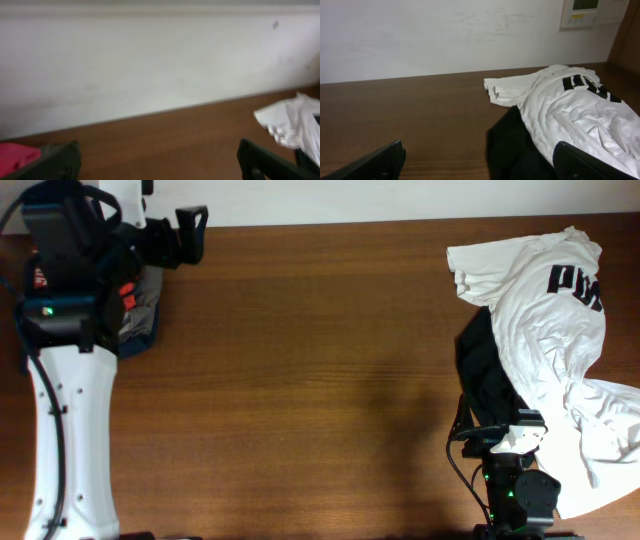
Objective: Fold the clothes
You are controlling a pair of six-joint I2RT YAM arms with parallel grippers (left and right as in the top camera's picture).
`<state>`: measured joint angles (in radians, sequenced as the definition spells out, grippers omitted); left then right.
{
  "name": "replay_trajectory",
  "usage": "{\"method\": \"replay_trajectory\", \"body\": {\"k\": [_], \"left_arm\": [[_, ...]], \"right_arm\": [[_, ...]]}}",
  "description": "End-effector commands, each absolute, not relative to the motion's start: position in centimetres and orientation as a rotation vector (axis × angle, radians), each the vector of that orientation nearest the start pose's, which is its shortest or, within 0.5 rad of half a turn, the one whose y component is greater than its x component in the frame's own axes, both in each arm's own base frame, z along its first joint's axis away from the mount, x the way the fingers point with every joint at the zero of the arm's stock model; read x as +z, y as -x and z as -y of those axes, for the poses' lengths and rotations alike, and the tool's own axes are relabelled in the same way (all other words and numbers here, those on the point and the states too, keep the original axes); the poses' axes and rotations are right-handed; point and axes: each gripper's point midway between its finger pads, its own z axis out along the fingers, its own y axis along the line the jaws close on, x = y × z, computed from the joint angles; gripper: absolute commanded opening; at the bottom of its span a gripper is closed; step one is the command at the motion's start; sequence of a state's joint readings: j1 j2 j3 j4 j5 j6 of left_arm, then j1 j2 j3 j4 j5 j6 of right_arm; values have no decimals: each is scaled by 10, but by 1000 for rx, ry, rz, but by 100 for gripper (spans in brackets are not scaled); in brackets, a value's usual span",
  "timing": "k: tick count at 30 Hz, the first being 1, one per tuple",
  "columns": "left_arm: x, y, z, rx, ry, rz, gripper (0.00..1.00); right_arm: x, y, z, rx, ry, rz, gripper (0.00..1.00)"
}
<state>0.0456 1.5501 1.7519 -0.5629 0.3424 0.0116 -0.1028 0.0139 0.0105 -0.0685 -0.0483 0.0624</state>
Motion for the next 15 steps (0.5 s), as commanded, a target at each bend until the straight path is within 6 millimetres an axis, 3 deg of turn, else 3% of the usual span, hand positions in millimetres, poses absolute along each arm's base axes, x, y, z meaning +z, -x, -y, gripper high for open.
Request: {"method": "replay_trajectory", "body": {"k": [1, 7, 15], "left_arm": [[421, -460, 23, -188, -39, -1864, 99], [446, -449, 33, -163, -56, -1773, 99], [446, -416, 38, -170, -73, -1617, 99]], "right_arm": [[157, -245, 19, -3, -106, -1640, 99], [157, -245, 19, -3, -106, -1640, 99], [157, -245, 19, -3, -106, -1640, 99]]}}
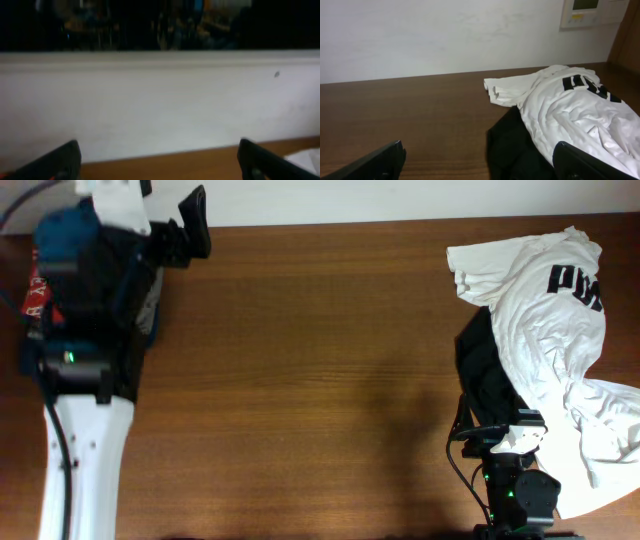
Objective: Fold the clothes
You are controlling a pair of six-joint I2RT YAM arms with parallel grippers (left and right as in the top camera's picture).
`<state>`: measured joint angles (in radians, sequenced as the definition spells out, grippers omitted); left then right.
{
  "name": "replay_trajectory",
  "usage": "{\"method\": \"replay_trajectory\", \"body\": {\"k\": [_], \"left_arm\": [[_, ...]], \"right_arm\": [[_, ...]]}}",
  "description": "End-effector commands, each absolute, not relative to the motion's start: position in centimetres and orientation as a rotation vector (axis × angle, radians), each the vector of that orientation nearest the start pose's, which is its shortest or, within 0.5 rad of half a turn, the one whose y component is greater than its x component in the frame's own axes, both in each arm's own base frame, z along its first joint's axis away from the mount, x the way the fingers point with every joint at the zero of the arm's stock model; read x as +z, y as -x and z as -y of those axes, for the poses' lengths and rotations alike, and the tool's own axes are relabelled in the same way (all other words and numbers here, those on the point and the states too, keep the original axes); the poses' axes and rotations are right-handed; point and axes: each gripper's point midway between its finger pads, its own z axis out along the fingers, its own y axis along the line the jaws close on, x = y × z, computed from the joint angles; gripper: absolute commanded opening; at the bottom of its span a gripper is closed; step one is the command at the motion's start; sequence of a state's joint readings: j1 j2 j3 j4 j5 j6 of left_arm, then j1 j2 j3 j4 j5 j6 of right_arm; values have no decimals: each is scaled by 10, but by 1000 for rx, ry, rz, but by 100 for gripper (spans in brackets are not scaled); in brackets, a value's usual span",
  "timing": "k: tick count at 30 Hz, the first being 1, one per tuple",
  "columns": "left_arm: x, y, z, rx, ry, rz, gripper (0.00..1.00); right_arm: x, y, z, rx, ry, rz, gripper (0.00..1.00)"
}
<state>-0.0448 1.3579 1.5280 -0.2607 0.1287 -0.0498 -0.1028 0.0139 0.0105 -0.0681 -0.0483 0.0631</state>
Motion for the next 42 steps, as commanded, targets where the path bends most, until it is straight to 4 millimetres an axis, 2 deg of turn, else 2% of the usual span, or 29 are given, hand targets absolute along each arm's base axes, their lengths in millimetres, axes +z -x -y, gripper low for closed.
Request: {"method": "replay_trajectory", "body": {"k": [1, 6, 9, 14, 19, 25, 36, 40, 42], "left_arm": [[442, -410, 38, -170, -74, -1593, 99], [410, -372, 40, -175, -85, -1490, 99], [376, -344, 40, -175, -82, -1455, 99], [315, -298, 22, -167, 88, -1443, 99], [275, -265, 16, -173, 122, -1405, 99], [244, -250, 12, -162, 131, -1424, 99], [208, -247, 7, -135, 149, -1473, 99], [190, -249, 14, -152, 112, -1512, 99], [188, -248, 22, -149, 38, -1524, 99]], "right_arm": [[157, -245, 19, -3, -106, -1640, 99], [157, -245, 19, -3, -106, -1640, 99], [157, -245, 19, -3, -106, -1640, 99], [157, -245, 19, -3, -106, -1640, 99], [157, -245, 19, -3, -106, -1640, 99], [157, -245, 19, -3, -106, -1640, 99], [157, -245, 19, -3, -106, -1640, 99], [157, -245, 19, -3, -106, -1640, 99], [157, -245, 19, -3, -106, -1640, 99]]}}
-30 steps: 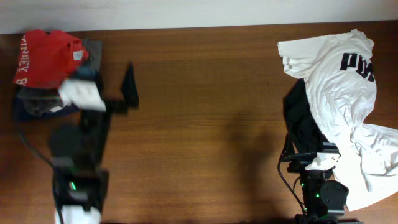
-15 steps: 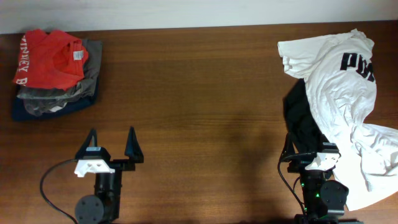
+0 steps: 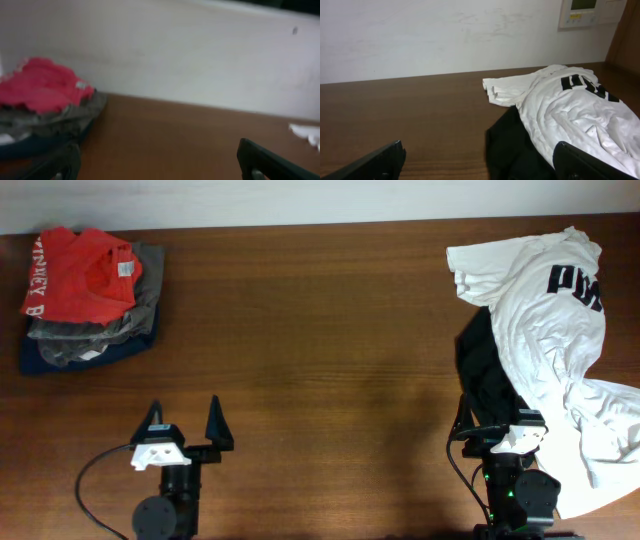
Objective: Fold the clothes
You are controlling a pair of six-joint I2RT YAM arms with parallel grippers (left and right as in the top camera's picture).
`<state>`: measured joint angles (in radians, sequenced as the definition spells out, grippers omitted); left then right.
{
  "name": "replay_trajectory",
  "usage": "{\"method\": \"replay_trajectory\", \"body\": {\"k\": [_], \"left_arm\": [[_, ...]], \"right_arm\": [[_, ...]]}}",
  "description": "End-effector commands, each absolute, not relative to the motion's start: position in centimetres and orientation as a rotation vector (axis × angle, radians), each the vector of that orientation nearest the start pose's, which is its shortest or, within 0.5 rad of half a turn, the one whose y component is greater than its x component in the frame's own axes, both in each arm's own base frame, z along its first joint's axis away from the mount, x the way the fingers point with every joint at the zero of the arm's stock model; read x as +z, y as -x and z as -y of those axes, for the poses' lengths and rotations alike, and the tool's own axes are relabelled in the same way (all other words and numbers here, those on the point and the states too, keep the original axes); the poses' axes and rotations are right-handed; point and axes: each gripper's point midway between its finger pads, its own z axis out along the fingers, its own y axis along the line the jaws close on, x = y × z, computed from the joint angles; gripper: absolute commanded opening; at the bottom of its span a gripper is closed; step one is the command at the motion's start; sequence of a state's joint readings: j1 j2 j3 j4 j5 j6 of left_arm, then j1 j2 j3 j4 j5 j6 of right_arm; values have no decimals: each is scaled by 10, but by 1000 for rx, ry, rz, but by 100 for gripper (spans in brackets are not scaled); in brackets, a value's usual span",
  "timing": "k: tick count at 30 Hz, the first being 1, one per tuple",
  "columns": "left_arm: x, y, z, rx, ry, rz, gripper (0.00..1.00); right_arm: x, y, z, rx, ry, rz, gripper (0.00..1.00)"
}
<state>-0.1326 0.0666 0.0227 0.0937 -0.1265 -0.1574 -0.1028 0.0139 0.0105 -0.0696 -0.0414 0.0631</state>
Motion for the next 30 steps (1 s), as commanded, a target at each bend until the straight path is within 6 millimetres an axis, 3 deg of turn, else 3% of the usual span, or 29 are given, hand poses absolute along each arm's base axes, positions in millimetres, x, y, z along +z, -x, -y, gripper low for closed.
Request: {"method": "replay_trajectory", "body": {"k": [1, 4, 11, 30], "left_arm": [[189, -247, 29, -143, -28, -1520, 99], [188, -243, 43, -124, -177, -1512, 99], [156, -241, 46, -137, -200, -1641, 99], [158, -240, 52, -155, -217, -1631, 99]], "right_arm": [[157, -245, 19, -3, -106, -1640, 99], [157, -245, 19, -3, -106, -1640, 99], [157, -245, 19, -3, -106, -1640, 99], [157, -245, 19, -3, -106, -1640, 99]]}}
